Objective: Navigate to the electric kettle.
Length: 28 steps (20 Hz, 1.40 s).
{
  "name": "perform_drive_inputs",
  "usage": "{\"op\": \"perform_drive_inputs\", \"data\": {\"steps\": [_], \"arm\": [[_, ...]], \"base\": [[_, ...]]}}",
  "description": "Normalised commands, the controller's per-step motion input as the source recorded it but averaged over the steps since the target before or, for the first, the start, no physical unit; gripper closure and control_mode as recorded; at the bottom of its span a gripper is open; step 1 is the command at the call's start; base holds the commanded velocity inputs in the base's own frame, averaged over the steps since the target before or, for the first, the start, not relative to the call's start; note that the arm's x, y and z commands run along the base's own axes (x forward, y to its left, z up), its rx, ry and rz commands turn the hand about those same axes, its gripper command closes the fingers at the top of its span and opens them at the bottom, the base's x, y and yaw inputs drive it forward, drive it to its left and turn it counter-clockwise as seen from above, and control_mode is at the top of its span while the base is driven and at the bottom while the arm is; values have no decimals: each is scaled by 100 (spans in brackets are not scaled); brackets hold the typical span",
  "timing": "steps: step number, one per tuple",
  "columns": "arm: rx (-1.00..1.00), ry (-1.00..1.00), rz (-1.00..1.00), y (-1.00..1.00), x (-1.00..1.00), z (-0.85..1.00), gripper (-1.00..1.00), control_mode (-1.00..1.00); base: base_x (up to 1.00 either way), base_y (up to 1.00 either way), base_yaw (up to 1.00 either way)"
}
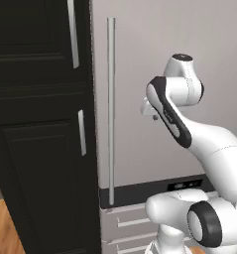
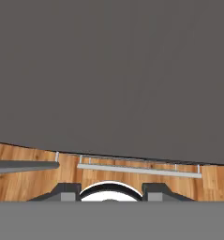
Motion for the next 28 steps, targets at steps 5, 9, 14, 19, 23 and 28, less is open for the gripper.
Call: {"op": "perform_drive_inputs", "data": {"steps": [5, 9, 14, 19, 23, 28], "arm": [[0, -1, 0, 0, -47, 0, -100, -100], [0, -18, 0, 0, -100, 0, -100, -100], [1, -21, -2, 0, -100, 0, -100, -100], [1, -7, -5, -6, -77, 0, -100, 100], [0, 0, 0, 0, 0, 0, -100, 100], [0, 0, 0, 0, 0, 0, -100, 100]], "base": [[0, 0, 0], [0, 0, 0], [0, 0, 0], [-17, -10, -2], [-46, -94, -6], [-34, -100, -6]]}}
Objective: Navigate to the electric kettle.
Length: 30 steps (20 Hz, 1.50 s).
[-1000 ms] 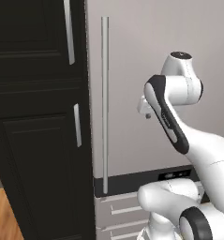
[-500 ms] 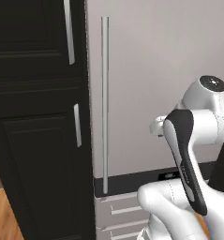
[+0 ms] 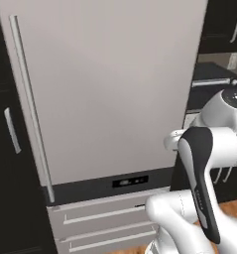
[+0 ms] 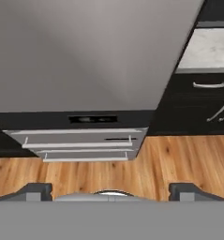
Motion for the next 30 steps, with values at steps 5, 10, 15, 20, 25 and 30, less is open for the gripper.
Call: {"op": "perform_drive_inputs", "data": {"steps": [5, 10, 15, 20, 25, 30], "arm": [[0, 0, 0, 0, 0, 0, -100, 100], [0, 0, 0, 0, 0, 0, -100, 100], [0, 0, 0, 0, 0, 0, -100, 100], [0, 0, 0, 0, 0, 0, -100, 100], [0, 0, 0, 0, 0, 0, -100, 100], [0, 0, 0, 0, 0, 0, -100, 100]], "base": [[-35, -100, -6], [-25, -100, -4], [-21, -100, -4], [-13, -100, -2], [-4, -100, 0], [-4, -100, 0]]}}
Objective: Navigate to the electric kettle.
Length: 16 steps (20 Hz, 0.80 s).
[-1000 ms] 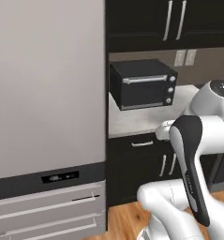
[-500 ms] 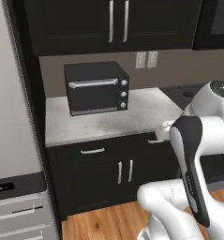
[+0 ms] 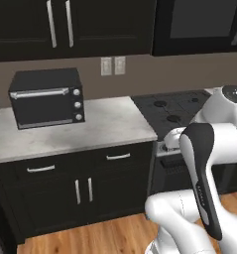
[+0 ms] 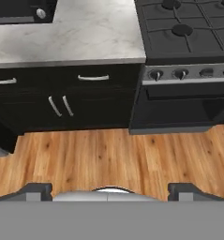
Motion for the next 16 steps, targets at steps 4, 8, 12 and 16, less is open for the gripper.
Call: {"op": "perform_drive_inputs", "data": {"steps": [4, 8, 12, 16], "arm": [[0, 0, 0, 0, 0, 0, -100, 100], [0, 0, 0, 0, 0, 0, -100, 100], [0, 0, 0, 0, 0, 0, -100, 100], [0, 0, 0, 0, 0, 0, -100, 100]], "base": [[0, -100, 0], [-1, -100, 0], [0, -100, 0], [0, -100, 0]]}}
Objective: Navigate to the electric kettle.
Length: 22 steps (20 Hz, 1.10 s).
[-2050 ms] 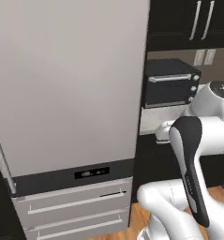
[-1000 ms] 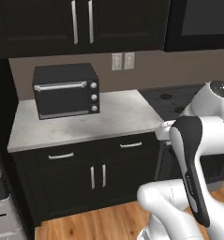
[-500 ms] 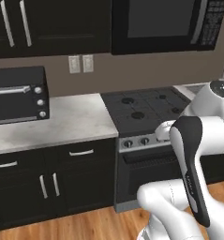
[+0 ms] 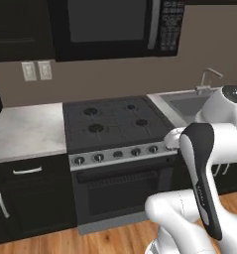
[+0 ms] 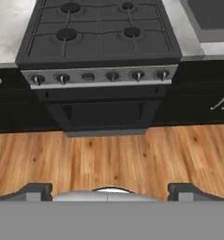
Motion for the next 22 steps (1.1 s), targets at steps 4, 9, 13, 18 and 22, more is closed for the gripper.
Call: {"op": "perform_drive_inputs", "data": {"steps": [4, 9, 13, 18, 22], "arm": [[0, 0, 0, 0, 0, 0, -100, 100], [0, 0, 0, 0, 0, 0, -100, 100], [0, 0, 0, 0, 0, 0, -100, 100], [0, 0, 0, 0, 0, 0, -100, 100], [0, 0, 0, 0, 0, 0, -100, 100]], "base": [[0, -100, 0], [0, -100, 0], [0, -100, 0], [0, -100, 0], [0, -100, 0]]}}
